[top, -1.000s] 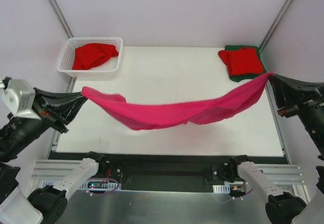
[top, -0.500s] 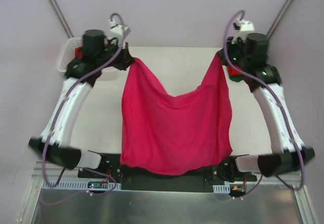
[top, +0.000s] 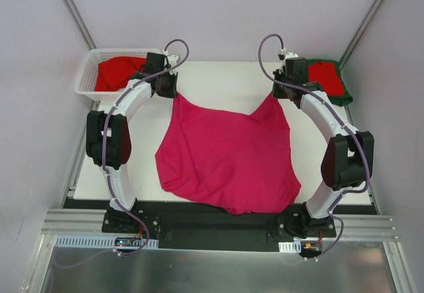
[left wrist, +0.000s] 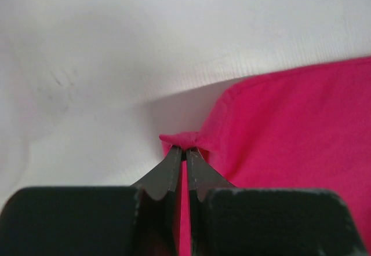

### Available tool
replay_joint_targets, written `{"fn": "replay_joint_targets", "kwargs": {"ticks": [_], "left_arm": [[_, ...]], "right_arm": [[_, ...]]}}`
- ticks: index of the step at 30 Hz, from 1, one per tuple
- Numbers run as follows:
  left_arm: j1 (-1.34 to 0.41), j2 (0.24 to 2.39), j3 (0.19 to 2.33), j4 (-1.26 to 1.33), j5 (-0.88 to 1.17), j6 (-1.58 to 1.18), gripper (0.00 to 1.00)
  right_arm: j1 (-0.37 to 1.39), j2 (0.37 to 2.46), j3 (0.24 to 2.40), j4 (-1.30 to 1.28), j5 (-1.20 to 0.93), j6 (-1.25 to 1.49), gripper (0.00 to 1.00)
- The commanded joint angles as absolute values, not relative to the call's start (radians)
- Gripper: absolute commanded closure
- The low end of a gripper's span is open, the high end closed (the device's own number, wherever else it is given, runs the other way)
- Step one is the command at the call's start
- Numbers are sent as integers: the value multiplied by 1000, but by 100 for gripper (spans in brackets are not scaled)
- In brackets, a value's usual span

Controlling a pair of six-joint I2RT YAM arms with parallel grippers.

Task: Fold and stack the t-shirts
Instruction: Flatten out the tshirt

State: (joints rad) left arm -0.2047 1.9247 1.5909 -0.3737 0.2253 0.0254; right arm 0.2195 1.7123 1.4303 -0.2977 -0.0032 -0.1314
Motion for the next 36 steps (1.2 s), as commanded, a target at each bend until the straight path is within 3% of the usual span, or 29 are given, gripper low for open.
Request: {"fn": "replay_joint_targets", "kwargs": {"ticks": [1,17,36], "left_arm": [[-140,1921,1637,-298,172,9,100],[-34,1962,1624,-293,120,25,100],[-35,2077,1740,-293,173,54,100]], "right_arm": [[221,1710,1486,-242,130,-143,99],[198,1851,1643,-298,472,-141,99],[163,2089,1899,-230,407,-229,99]]}}
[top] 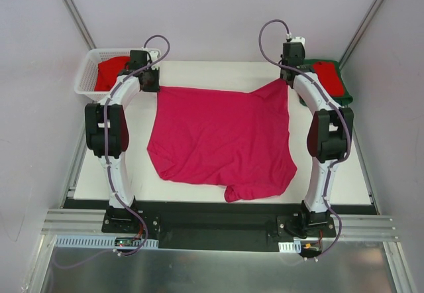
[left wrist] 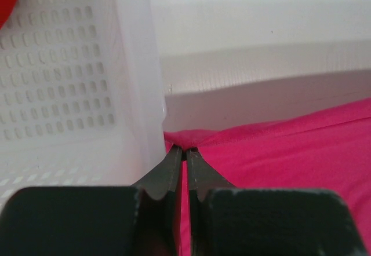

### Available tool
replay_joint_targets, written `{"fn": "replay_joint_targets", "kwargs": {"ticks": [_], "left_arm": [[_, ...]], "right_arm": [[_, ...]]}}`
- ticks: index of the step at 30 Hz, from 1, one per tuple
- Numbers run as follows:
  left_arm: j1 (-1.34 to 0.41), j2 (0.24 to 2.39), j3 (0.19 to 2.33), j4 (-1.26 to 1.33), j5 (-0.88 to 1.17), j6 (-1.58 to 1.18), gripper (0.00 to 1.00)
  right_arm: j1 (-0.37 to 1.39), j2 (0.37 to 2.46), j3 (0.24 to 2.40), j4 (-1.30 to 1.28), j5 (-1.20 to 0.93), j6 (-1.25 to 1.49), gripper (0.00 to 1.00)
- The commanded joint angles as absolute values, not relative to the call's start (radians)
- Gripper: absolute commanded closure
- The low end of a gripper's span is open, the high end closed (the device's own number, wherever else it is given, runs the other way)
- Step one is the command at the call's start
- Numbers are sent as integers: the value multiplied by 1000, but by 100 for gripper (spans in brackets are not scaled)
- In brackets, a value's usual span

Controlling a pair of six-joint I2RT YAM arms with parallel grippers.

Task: Fold and stack the t-shirts
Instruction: Flatten out the tshirt

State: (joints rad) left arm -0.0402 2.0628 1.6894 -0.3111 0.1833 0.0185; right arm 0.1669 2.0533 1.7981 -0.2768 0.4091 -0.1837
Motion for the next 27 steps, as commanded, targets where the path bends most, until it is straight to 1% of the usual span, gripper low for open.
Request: {"fn": "replay_joint_targets", "kwargs": {"ticks": [1,9,12,14,16,17,18,23,24,26,27], "left_arm": [[-37,2083,1744,-293,167,55,100],[-35,2106,1755,-293,153,58,100],[-37,2086,1756,-293,161,55,100],[-37,2057,1740,-293,166,49,100],[-37,1981,1724,-298,175,28,100],[-37,1950,1707,-302,182,17,100],[-37,1881,1700,-307,213,2,100],[-40,1643,1652,-368,290,-48,100],[-40,1561,1649,-406,301,-46,100],[-40,1478,1657,-446,302,-43,100],[-40,1398,1660,-483,307,-40,100]], "right_arm": [[163,2100,1910,-236,407,-233,99],[163,2115,1927,-219,422,-245,99],[163,2088,1915,-221,417,-244,99],[163,2033,1902,-241,405,-233,99],[163,1972,1852,-252,374,-224,99],[161,1906,1835,-253,359,-221,99],[163,1867,1821,-276,332,-218,99],[163,1666,1813,-420,204,-222,99],[163,1590,1809,-448,189,-221,99],[161,1499,1784,-465,187,-224,99],[161,1415,1781,-478,187,-225,99]]}}
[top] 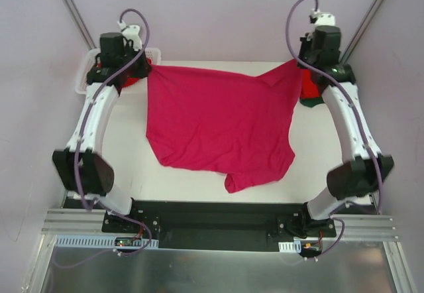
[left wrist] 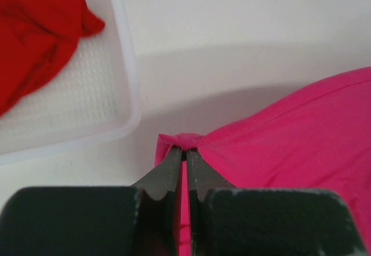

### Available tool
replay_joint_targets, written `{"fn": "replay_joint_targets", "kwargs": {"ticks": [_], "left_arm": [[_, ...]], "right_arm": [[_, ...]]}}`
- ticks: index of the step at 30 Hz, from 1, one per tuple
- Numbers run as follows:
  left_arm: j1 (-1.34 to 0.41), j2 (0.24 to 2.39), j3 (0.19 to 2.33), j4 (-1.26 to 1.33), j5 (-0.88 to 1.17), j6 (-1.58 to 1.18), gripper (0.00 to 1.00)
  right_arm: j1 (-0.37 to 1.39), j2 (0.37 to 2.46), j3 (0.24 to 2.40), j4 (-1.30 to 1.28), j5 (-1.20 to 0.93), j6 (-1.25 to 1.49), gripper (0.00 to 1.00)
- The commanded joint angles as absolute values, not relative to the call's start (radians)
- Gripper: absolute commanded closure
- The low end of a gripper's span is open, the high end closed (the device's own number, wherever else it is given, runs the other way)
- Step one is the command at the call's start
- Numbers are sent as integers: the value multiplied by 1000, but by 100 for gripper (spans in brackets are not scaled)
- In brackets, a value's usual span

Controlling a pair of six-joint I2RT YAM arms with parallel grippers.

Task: Fold and stack the t-shirts
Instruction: Flatten out the tshirt

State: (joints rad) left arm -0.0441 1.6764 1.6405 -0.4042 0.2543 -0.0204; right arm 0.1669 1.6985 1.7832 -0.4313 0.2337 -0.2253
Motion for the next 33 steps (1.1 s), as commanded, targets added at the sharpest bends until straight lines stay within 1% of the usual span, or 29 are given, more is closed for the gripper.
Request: {"fn": "replay_joint_targets", "kwargs": {"ticks": [1,3,4,9,10,15,16,18,22,24,27,29,32,33], "left_arm": [[-40,1359,1667,-507,319,-37,100],[-40,1252,1681,-552,319,-26,100],[-40,1217,1698,-602,310,-23,100],[-40,972,1715,-698,311,-29,100],[-40,942,1729,-725,319,-31,100],[-40,806,1821,-825,315,-31,100],[-40,798,1866,-842,305,-28,100],[-70,775,1884,-853,246,-28,100],[-71,755,1931,-851,190,-9,100],[-71,765,1956,-856,163,43,100],[-86,802,1970,-851,78,74,100],[-86,843,1954,-832,31,83,100],[-86,915,1876,-766,-38,115,100],[-86,940,1823,-749,-54,127,100]], "right_arm": [[161,1378,1784,-489,189,-227,99],[161,1274,1802,-526,195,-226,99],[160,1243,1807,-534,196,-222,99],[163,1060,1829,-600,190,-204,99],[161,998,1824,-601,187,-203,99],[161,867,1845,-643,187,-222,99],[161,855,1871,-649,189,-227,99],[161,822,1890,-655,196,-233,99],[161,798,1947,-653,219,-253,99],[161,802,1976,-661,236,-267,99],[161,837,1961,-653,288,-305,99],[161,867,1938,-641,322,-325,99],[161,945,1891,-618,397,-334,99],[160,972,1847,-603,408,-340,99]]}}
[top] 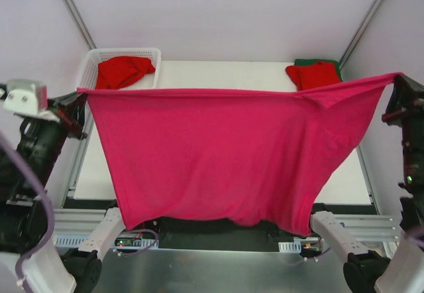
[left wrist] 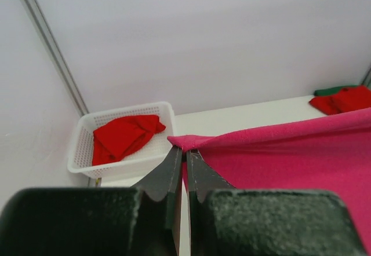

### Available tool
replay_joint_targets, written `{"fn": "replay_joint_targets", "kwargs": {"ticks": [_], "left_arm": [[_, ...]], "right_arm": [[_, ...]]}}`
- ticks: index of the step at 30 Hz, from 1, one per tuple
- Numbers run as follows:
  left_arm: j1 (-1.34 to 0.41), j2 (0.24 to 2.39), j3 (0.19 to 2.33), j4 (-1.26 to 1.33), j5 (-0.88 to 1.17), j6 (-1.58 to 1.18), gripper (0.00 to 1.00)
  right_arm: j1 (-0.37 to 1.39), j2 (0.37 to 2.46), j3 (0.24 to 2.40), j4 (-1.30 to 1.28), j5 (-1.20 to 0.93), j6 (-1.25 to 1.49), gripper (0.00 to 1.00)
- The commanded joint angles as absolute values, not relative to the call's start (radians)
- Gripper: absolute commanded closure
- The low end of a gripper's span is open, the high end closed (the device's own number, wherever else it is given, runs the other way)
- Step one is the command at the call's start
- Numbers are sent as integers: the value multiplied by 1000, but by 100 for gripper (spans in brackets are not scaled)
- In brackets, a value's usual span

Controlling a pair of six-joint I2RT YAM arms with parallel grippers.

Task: Fold and stack the t-shirts
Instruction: Flatten out the tshirt

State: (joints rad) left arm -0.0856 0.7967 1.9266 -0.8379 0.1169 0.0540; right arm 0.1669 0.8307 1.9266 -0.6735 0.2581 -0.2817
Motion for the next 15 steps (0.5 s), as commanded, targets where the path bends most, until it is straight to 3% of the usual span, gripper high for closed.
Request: {"fn": "replay_joint_targets", "kwargs": {"ticks": [1,6,9,15], "left_arm": [[-86,962,1783,-676,-78,138,100],[-86,1207,1495,-404,-48,146,100],[-86,1441,1431,-260,-23,100,100],[-103,1923,1610,-199,-89,83,100]], "right_arm": [[160,1027,1827,-588,417,-342,99],[141,1239,1620,-407,367,-272,99],[124,1414,1499,-270,318,-215,99],[123,1753,1594,-227,298,-172,99]]}}
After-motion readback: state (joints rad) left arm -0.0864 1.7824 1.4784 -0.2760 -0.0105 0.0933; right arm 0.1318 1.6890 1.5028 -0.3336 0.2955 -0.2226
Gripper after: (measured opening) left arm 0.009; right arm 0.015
